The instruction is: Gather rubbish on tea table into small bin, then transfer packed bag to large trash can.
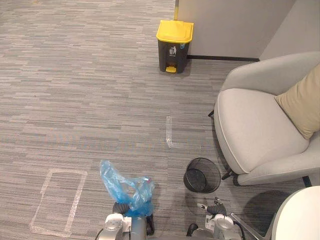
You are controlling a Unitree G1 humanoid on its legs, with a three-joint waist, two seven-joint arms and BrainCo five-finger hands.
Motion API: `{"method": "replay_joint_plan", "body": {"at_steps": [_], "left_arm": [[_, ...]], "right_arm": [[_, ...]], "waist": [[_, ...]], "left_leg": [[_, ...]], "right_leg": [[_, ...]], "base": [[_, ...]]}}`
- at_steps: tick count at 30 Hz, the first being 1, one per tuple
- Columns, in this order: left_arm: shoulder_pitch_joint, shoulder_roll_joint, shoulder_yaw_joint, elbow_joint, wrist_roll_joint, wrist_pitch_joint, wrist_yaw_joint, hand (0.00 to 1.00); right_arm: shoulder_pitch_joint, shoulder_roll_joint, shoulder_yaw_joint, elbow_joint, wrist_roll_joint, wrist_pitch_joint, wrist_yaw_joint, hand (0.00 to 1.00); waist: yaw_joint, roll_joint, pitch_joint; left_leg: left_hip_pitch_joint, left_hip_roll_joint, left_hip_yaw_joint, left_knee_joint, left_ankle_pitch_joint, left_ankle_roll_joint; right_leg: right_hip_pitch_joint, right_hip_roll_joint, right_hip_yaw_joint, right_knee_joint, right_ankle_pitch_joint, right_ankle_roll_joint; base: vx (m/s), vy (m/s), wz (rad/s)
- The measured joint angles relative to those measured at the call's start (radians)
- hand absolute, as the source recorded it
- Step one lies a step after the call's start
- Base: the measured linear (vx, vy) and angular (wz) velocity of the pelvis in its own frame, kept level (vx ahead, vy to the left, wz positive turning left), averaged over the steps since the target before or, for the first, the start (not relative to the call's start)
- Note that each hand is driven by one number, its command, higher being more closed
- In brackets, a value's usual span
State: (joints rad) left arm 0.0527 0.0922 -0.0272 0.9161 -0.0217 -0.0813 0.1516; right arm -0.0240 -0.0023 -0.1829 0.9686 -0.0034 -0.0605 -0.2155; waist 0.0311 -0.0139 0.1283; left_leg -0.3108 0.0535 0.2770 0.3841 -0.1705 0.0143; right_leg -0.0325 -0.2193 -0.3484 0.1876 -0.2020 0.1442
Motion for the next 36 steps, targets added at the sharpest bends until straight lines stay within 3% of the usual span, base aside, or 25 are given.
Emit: {"method": "replay_joint_plan", "body": {"at_steps": [2, 3, 4, 5, 7, 10, 11, 13, 14, 15, 16, 17, 18, 19, 20, 21, 23, 26, 27, 28, 30, 33, 35, 36], "left_arm": [[0.000, 0.005, 0.002, 0.000, 0.000, 0.000, 0.000, 1.00], [0.000, 0.011, 0.001, -0.001, 0.000, 0.000, 0.000, 1.00], [-0.001, 0.008, 0.001, 0.001, 0.000, 0.002, 0.001, 1.00], [-0.008, 0.009, 0.001, -0.001, 0.000, 0.002, 0.001, 1.00], [-0.012, 0.013, 0.009, -0.002, -0.001, 0.001, 0.003, 1.00], [-0.007, 0.022, 0.021, 0.001, -0.001, 0.002, 0.004, 1.00], [-0.007, 0.022, 0.024, 0.002, 0.000, 0.002, 0.003, 1.00], [-0.006, 0.022, 0.028, 0.014, 0.000, 0.001, 0.002, 1.00], [-0.009, 0.020, 0.031, 0.039, 0.002, 0.001, 0.002, 1.00], [-0.006, 0.010, 0.030, 0.046, 0.003, 0.001, 0.002, 1.00], [-0.002, 0.010, 0.029, 0.045, 0.004, 0.000, 0.000, 1.00], [-0.010, -0.002, 0.034, 0.046, 0.010, 0.001, 0.001, 1.00], [-0.012, -0.018, 0.049, 0.044, 0.015, 0.001, 0.000, 1.00], [-0.004, -0.035, 0.053, 0.031, 0.019, 0.001, 0.000, 1.00], [0.001, -0.040, 0.056, 0.023, 0.020, 0.001, 0.000, 1.00], [0.009, -0.059, 0.074, -0.008, 0.020, -0.001, -0.001, 1.00], [-0.002, -0.076, 0.088, -0.042, 0.019, -0.001, -0.001, 1.00], [-0.033, -0.075, 0.089, -0.057, 0.020, -0.002, -0.001, 1.00], [-0.038, -0.084, 0.086, -0.058, 0.020, -0.002, -0.001, 1.00], [-0.039, -0.098, 0.084, -0.049, 0.019, -0.004, -0.001, 1.00], [-0.078, -0.077, 0.085, -0.036, 0.019, -0.007, 0.001, 1.00], [-0.073, -0.058, 0.085, -0.011, 0.019, -0.008, 0.001, 1.00], [-0.062, -0.056, 0.082, 0.002, 0.019, 0.002, 0.000, 1.00], [-0.051, -0.055, 0.066, 0.001, 0.019, 0.002, 0.001, 1.00]], "right_arm": [[-0.002, -0.001, -0.001, 0.001, -0.004, 0.002, 0.000, 0.00], [-0.002, -0.004, -0.001, 0.001, -0.017, 0.003, 0.001, 0.00], [-0.008, -0.011, -0.001, 0.001, -0.027, 0.003, 0.001, 0.00], [-0.016, -0.014, 0.000, 0.001, -0.031, 0.003, 0.002, 0.00], [-0.017, -0.010, 0.009, 0.006, -0.035, 0.003, 0.004, 0.00], [-0.018, -0.012, 0.013, 0.009, -0.036, 0.002, 0.004, 0.00], [-0.017, -0.015, 0.012, 0.010, -0.036, 0.002, 0.004, 0.00], [-0.013, -0.017, 0.007, 0.012, -0.036, 0.003, 0.004, 0.00], [0.009, -0.021, -0.005, 0.014, -0.036, 0.003, 0.004, 0.00], [0.016, -0.026, -0.018, 0.028, -0.036, 0.002, 0.004, 0.00], [0.015, -0.026, -0.023, 0.031, -0.036, 0.003, 0.003, 0.00], [0.003, -0.030, -0.032, 0.030, -0.036, 0.003, 0.005, 0.00], [0.002, -0.036, -0.036, 0.028, -0.036, 0.003, 0.007, 0.00], [0.009, -0.036, -0.026, 0.024, -0.035, 0.003, 0.007, 0.00], [0.013, -0.033, -0.022, 0.021, -0.035, 0.003, 0.008, 0.00], [0.020, -0.014, -0.013, -0.022, -0.034, 0.001, 0.007, 0.00], [-0.004, -0.007, -0.015, -0.043, -0.033, 0.001, 0.008, 0.00], [-0.049, 0.014, -0.026, -0.054, -0.032, 0.000, 0.003, 0.00], [-0.047, 0.015, -0.040, -0.053, -0.033, 0.000, 0.001, 0.00], [-0.047, 0.006, -0.042, -0.043, -0.033, 0.001, -0.001, 0.00], [-0.052, 0.026, -0.040, -0.033, -0.033, 0.007, -0.001, 0.00], [-0.049, 0.038, -0.040, -0.025, -0.034, 0.013, 0.000, 0.00], [-0.047, 0.043, -0.039, -0.026, -0.034, 0.013, 0.001, 0.00], [-0.042, 0.043, -0.036, -0.028, -0.036, 0.012, 0.001, 0.00]], "waist": [[-0.001, -0.003, 0.001], [-0.011, -0.021, -0.004], [-0.017, -0.017, 0.001], [-0.025, -0.005, 0.011], [-0.031, 0.001, 0.023], [-0.032, -0.004, 0.032], [-0.035, -0.006, 0.033], [-0.046, -0.015, 0.031], [-0.066, -0.016, 0.023], [-0.066, 0.010, 0.008], [-0.064, 0.014, 0.007], [-0.065, 0.021, 0.011], [-0.066, 0.024, 0.016], [-0.066, 0.029, 0.021], [-0.059, 0.028, 0.023], [-0.030, 0.022, 0.026], [-0.013, 0.012, 0.034], [0.006, 0.004, 0.059], [0.013, 0.014, 0.055], [0.023, 0.027, 0.057], [0.018, -0.011, 0.057], [0.028, -0.013, 0.056], [0.029, -0.012, 0.054], [0.024, -0.009, 0.054]], "left_leg": [[-0.016, -0.013, -0.013, 0.058, -0.047, 0.010], [-0.015, -0.041, -0.035, 0.075, -0.075, 0.023], [-0.009, -0.052, -0.046, 0.076, -0.084, 0.033], [0.006, -0.050, -0.061, 0.075, -0.091, 0.038], [0.072, -0.047, -0.092, 0.047, -0.112, 0.038], [0.154, -0.044, -0.100, -0.017, -0.121, 0.036], [0.193, -0.043, -0.105, -0.050, -0.126, 0.029], [0.229, -0.050, -0.118, -0.076, -0.137, 0.000], [0.267, -0.044, -0.162, -0.082, -0.165, -0.027], [0.286, -0.019, -0.177, -0.096, -0.163, -0.036], [0.284, -0.014, -0.176, -0.095, -0.155, -0.049], [0.278, -0.007, -0.173, -0.061, -0.123, -0.088], [0.272, -0.004, -0.168, 0.007, -0.093, -0.100], [0.231, 0.020, -0.135, 0.208, -0.044, -0.104], [0.205, 0.039, -0.115, 0.293, -0.010, -0.092], [0.117, 0.107, -0.035, 0.497, -0.068, -0.060], [0.008, 0.138, -0.001, 0.509, -0.126, -0.053], [-0.084, 0.125, -0.027, 0.282, -0.127, -0.062], [-0.085, 0.106, -0.080, 0.103, -0.044, -0.090], [-0.066, 0.104, -0.108, 0.007, 0.107, -0.077], [-0.065, 0.058, -0.080, 0.014, 0.062, -0.075], [-0.032, 0.056, -0.020, 0.096, -0.021, -0.028], [0.028, 0.053, 0.018, 0.078, -0.058, -0.022], [0.074, 0.052, 0.037, 0.050, -0.081, -0.023]], "right_leg": [[-0.003, -0.022, -0.001, 0.056, -0.042, 0.020], [-0.019, -0.053, 0.018, 0.150, -0.052, 0.004], [-0.066, -0.072, 0.047, 0.267, -0.044, -0.010], [-0.129, -0.072, 0.090, 0.382, -0.033, -0.046], [-0.190, -0.017, 0.139, 0.458, -0.079, -0.050], [-0.267, 0.055, 0.112, 0.394, -0.077, -0.069], [-0.301, 0.088, 0.086, 0.317, -0.057, -0.093], [-0.317, 0.120, 0.082, 0.190, 0.013, -0.119], [-0.298, 0.140, 0.082, 0.160, 0.117, -0.184], [-0.281, 0.155, 0.054, 0.148, 0.113, -0.187], [-0.274, 0.157, 0.046, 0.142, 0.106, -0.197], [-0.260, 0.157, 0.032, 0.152, 0.097, -0.202], [-0.237, 0.156, 0.027, 0.165, 0.091, -0.205], [-0.143, 0.169, 0.025, 0.115, 0.087, -0.205], [-0.104, 0.173, 0.027, 0.090, 0.083, -0.207], [-0.009, 0.185, 0.063, 0.022, 0.064, -0.221], [0.033, 0.183, 0.099, -0.015, 0.059, -0.219], [0.073, 0.142, 0.153, -0.019, 0.034, -0.179], [0.096, 0.129, 0.175, -0.021, -0.001, -0.128], [0.115, 0.127, 0.214, -0.023, -0.045, -0.066], [0.118, 0.086, 0.238, -0.043, -0.040, -0.070], [0.135, 0.053, 0.287, -0.015, -0.009, -0.048], [0.092, 0.036, 0.328, 0.115, 0.003, -0.027], [0.011, 0.025, 0.341, 0.301, 0.027, 0.016]], "base": [[0.13, 0.140, 0.26], [0.18, 0.086, 0.37], [0.25, 0.151, 0.40], [0.22, 0.111, 0.39], [0.28, 0.052, 0.33], [0.33, -0.048, 0.14], [0.40, -0.072, 0.26], [0.44, -0.083, 0.47], [0.66, -0.130, 0.58], [0.67, -0.132, 0.55], [0.69, -0.140, 0.24], [0.41, -0.092, 0.21], [0.49, -0.109, 0.21], [0.41, -0.056, 0.10], [0.59, -0.021, -0.11], [0.48, 0.029, -0.28], [0.39, 0.074, -0.53], [0.38, 0.229, -0.60], [0.34, 0.302, -0.64], [0.34, 0.312, -0.47], [0.34, 0.259, -0.12], [0.33, 0.226, -0.40], [0.32, 0.194, -0.63], [0.20, 0.105, -0.47]]}}
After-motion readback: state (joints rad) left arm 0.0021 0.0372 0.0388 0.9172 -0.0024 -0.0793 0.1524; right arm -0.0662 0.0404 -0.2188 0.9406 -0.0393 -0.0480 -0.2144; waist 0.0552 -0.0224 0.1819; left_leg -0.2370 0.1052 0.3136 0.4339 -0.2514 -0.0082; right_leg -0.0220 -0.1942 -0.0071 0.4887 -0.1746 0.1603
